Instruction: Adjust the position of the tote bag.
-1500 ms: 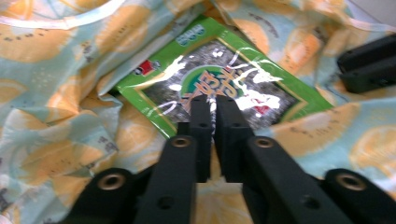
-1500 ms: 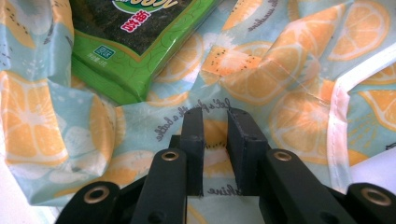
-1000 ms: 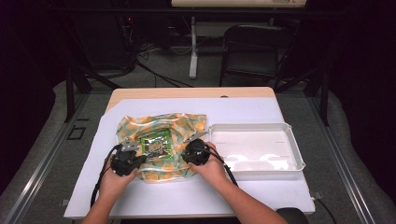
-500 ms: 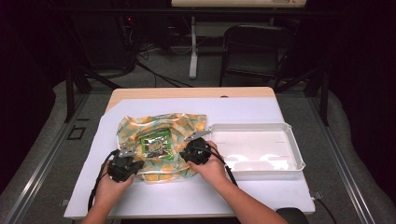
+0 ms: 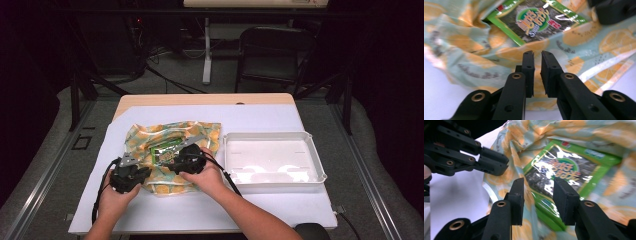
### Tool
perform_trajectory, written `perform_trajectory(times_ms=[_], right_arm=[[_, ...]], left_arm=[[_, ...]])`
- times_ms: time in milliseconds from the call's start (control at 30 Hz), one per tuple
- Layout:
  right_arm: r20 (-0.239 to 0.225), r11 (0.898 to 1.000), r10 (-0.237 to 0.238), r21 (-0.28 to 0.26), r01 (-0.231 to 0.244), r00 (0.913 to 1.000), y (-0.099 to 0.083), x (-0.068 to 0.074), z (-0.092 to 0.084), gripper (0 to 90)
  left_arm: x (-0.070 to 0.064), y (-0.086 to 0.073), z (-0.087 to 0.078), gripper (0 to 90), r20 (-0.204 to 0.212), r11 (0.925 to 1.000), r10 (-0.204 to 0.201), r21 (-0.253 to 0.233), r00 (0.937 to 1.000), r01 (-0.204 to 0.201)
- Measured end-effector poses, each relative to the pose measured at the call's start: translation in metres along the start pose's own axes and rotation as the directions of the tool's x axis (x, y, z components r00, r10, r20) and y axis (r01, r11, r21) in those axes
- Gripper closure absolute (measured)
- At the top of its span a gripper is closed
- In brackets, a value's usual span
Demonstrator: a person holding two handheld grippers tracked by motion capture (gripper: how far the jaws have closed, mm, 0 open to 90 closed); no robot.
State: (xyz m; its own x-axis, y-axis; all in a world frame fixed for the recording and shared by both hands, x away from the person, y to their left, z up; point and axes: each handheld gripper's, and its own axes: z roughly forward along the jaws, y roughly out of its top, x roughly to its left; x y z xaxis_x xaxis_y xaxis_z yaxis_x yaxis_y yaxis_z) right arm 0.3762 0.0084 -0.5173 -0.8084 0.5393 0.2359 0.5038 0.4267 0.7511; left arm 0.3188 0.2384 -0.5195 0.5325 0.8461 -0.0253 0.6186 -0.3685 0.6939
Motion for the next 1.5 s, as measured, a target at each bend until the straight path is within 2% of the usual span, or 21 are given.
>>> perform_trajectory(times_ms=[67,200,333,500,600,700,867,1000,1167,1333,1500], right_arm=[[-0.022,1.000,0.019,0.014,-0.019,0.9996,0.002,0.000,0.007,61.5],[-0.036,0.999,0.018,0.040,-0.017,0.9992,0.004,0.003,0.016,65.1],[-0.047,0.997,0.021,0.069,-0.018,0.9987,0.004,0.007,0.023,77.2],[-0.101,0.996,-0.002,0.088,0.011,0.9949,0.002,0.016,0.023,86.6],[-0.137,0.996,-0.005,0.082,0.017,0.9906,0.001,0.023,0.024,87.0],[-0.149,0.995,-0.016,0.092,0.030,0.9888,-0.003,0.029,0.026,87.0],[-0.144,0.991,-0.046,0.118,0.063,0.9885,-0.009,0.034,0.032,86.9],[-0.145,0.989,-0.055,0.129,0.074,0.9879,-0.013,0.039,0.036,87.0],[-0.154,0.985,-0.076,0.143,0.098,0.9851,-0.017,0.045,0.040,87.2],[-0.149,0.981,-0.093,0.157,0.117,0.9845,-0.022,0.048,0.044,87.1],[-0.147,0.978,-0.090,0.174,0.116,0.9850,-0.025,0.049,0.047,86.7]], left_arm=[[0.003,0.000,-0.004,78.6,-0.008,0.9997,-0.012,-0.022,0.9999,0.012],[0.008,0.002,-0.011,76.4,-0.019,0.9976,-0.037,-0.059,0.9991,0.036],[0.009,0.004,-0.015,74.4,-0.027,0.9952,-0.047,-0.087,0.9985,0.045],[0.006,0.007,-0.015,71.2,-0.031,0.9934,-0.047,-0.106,0.9984,0.044],[0.002,0.008,-0.012,70.4,-0.027,0.9946,-0.041,-0.097,0.9988,0.038],[-0.002,0.007,-0.008,70.2,-0.022,0.9971,-0.021,-0.074,0.9995,0.019],[-0.006,0.003,-0.003,70.2,-0.018,0.9998,-0.002,-0.019,0.9998,0.002],[-0.009,0.000,-0.001,70.1,-0.022,0.9999,0.013,-0.005,0.9997,-0.013],[-0.009,-0.003,0.004,69.6,-0.043,0.9999,0.010,0.003,0.9990,-0.010],[-0.010,-0.006,0.008,69.4,-0.049,0.9990,0.027,0.038,0.9984,-0.025],[-0.010,-0.011,0.012,69.5,-0.052,0.9966,0.031,0.078,0.9981,-0.027]])
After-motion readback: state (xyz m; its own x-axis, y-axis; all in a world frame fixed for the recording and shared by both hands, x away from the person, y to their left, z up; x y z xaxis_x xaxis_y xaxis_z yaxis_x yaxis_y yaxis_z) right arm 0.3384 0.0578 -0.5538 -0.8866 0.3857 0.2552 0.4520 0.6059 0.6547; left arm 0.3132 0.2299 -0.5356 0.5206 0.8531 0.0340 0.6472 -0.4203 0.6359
